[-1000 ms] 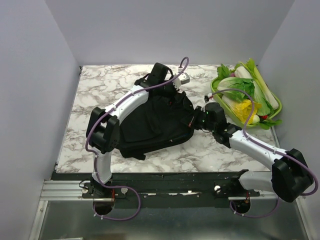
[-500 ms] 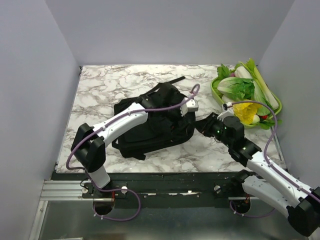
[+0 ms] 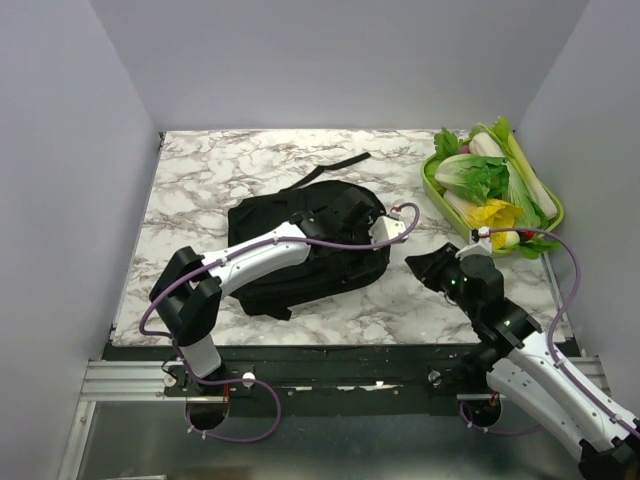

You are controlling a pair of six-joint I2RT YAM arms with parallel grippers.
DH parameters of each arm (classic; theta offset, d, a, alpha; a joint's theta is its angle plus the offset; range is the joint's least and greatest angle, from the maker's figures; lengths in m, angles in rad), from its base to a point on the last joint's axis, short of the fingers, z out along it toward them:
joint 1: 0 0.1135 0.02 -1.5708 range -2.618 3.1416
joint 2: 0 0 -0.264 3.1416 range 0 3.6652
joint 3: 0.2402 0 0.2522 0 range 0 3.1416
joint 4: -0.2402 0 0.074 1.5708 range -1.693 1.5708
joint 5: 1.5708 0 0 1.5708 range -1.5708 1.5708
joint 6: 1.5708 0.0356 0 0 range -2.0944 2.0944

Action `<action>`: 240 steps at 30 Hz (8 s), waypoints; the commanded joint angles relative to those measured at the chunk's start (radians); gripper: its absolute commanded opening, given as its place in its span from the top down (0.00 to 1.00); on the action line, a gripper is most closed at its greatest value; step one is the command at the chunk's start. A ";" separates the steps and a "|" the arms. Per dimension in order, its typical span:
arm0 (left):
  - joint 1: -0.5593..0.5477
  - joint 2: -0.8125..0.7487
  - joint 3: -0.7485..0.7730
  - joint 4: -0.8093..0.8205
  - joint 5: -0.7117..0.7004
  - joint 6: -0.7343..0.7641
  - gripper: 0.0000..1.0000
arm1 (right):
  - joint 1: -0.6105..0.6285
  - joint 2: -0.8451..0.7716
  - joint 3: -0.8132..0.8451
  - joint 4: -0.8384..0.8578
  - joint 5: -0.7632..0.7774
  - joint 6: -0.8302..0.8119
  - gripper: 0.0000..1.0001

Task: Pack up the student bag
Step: Zip the student bag at the center of the board.

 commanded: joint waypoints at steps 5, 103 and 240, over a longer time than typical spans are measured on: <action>0.004 0.061 0.055 0.069 -0.055 -0.027 0.17 | 0.003 -0.018 -0.028 -0.069 0.067 0.027 0.66; -0.050 -0.109 -0.069 -0.218 -0.064 0.168 0.55 | -0.057 0.815 0.430 0.066 -0.103 -0.289 0.63; 0.163 0.461 0.666 -0.448 0.423 0.211 0.47 | 0.244 0.320 0.118 -0.149 0.007 0.065 0.99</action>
